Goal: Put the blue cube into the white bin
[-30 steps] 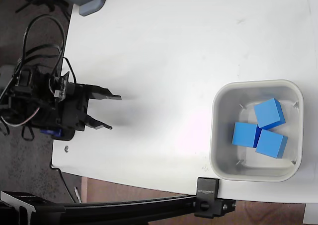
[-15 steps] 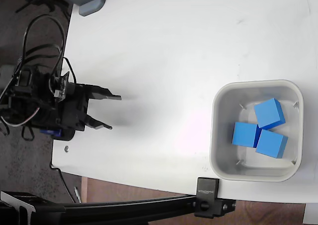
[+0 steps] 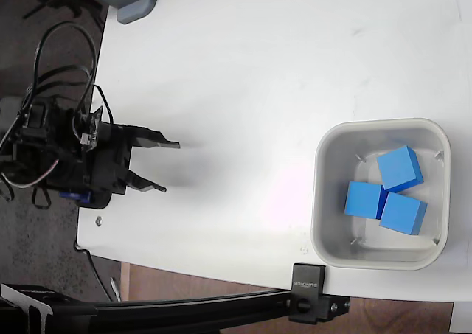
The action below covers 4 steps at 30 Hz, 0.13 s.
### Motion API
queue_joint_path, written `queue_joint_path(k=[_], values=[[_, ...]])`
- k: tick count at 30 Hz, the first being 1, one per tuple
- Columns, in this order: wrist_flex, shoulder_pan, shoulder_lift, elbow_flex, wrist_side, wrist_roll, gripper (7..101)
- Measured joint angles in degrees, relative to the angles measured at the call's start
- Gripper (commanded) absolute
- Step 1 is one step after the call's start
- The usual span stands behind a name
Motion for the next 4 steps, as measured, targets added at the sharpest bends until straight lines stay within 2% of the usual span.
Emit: queue_joint_path(k=[4], values=[[0.0,0.0,0.0,0.0,0.0,0.0,100.3]])
